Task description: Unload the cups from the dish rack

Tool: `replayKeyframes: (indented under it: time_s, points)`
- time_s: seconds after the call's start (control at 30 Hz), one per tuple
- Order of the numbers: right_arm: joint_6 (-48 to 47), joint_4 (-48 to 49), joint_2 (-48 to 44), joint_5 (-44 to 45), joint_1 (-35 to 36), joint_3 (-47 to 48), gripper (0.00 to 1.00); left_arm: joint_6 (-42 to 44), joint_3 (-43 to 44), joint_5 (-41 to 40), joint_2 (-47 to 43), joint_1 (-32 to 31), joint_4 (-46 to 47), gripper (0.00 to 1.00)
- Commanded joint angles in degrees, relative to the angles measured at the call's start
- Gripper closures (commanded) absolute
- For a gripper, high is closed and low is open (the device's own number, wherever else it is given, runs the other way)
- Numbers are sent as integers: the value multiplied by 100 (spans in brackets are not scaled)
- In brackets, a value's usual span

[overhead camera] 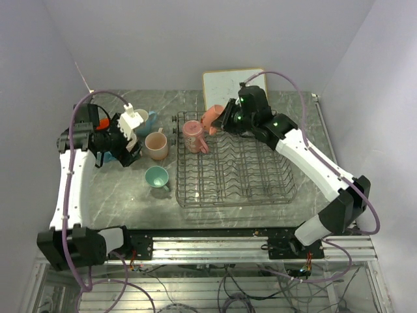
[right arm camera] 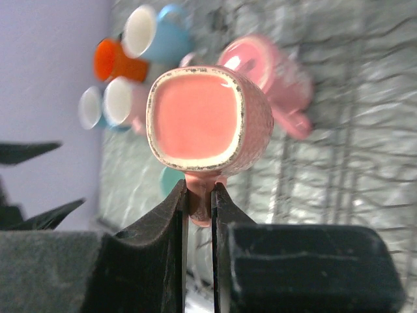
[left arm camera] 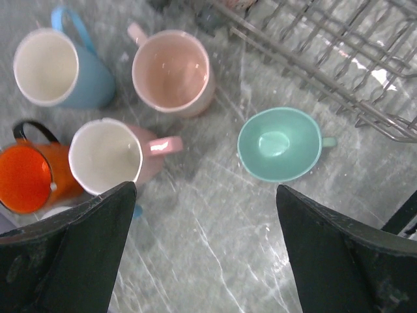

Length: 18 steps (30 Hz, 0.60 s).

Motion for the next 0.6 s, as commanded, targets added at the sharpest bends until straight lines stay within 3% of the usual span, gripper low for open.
replayKeyframes:
  time_s: [0.0,0.13,0.27,0.4,0.57]
  points:
    - [631,1350,-507,-2189,-6,-660,100,615,-386,977,-850,-133,713,1]
    - [1534,2774,-876,-3508,0,-1645,100,708,-627,1311,-1398,-214,1178,1]
    - [2694,4577,-1028,-4290,49,-2489,100,689,-653,1554,-1655,-265,1345,1]
    - [3617,5889,-912,-4550,274,-2833,100,896,-626,1797,-1807,-300,1207,1]
    - [4222,6840,-719,-4519,579,-2890,100,716,-480,2100,-1924,-307,1205,1]
